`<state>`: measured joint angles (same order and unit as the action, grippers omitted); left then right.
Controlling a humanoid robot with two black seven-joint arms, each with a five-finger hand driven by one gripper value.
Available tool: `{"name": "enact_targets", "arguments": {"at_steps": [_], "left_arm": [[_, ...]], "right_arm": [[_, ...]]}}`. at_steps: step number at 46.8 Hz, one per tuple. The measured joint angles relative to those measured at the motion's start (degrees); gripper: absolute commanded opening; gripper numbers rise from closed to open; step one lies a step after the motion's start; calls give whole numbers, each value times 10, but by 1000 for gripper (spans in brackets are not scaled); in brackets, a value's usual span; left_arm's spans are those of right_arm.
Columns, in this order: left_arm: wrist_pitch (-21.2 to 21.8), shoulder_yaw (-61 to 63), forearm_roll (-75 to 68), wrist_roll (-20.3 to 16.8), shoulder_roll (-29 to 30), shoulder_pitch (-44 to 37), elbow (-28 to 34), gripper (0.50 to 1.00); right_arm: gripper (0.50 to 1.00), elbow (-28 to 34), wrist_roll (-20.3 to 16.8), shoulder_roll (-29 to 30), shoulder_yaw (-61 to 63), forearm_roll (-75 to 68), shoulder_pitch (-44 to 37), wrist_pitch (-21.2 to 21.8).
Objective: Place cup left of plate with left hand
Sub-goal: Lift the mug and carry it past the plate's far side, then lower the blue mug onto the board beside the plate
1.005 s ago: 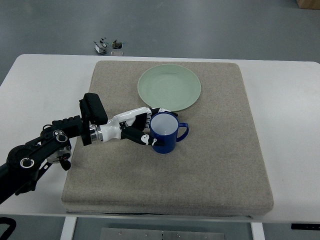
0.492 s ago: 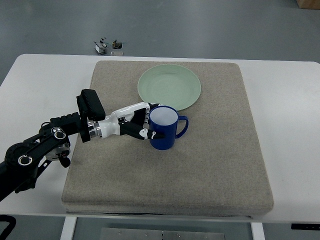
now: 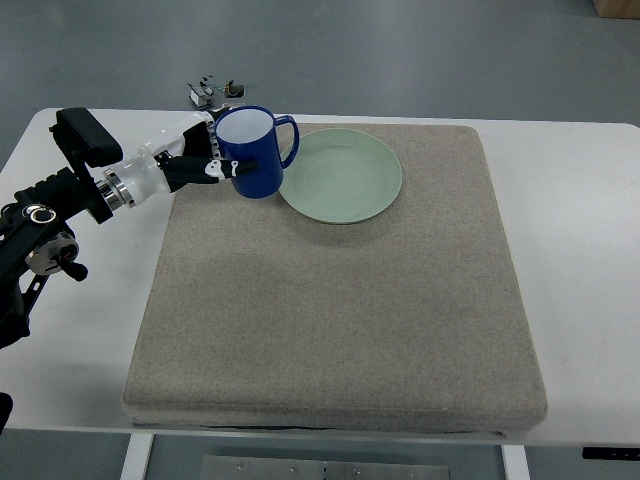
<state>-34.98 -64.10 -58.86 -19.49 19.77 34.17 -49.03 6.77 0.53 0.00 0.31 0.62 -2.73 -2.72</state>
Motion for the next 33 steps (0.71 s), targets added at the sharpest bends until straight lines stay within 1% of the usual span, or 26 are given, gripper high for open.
{"name": "enact_targets", "arguments": {"at_steps": [7, 16, 20, 27, 33], "left_arm": [[0, -2, 21, -5, 5, 4, 52, 500], [0, -1, 38, -10, 6, 2, 96, 500], [0, 0, 38, -13, 6, 0, 107, 500], [25, 9, 38, -13, 5, -2, 112, 500], [30, 19, 36, -13, 1, -3, 113, 500]], "right_arm": [[934, 0, 0, 0, 0, 0, 0, 0], [934, 0, 0, 0, 0, 0, 0, 0], [934, 0, 0, 0, 0, 0, 0, 0], [934, 0, 0, 0, 0, 0, 0, 0], [934, 0, 0, 0, 0, 0, 0, 0]]}}
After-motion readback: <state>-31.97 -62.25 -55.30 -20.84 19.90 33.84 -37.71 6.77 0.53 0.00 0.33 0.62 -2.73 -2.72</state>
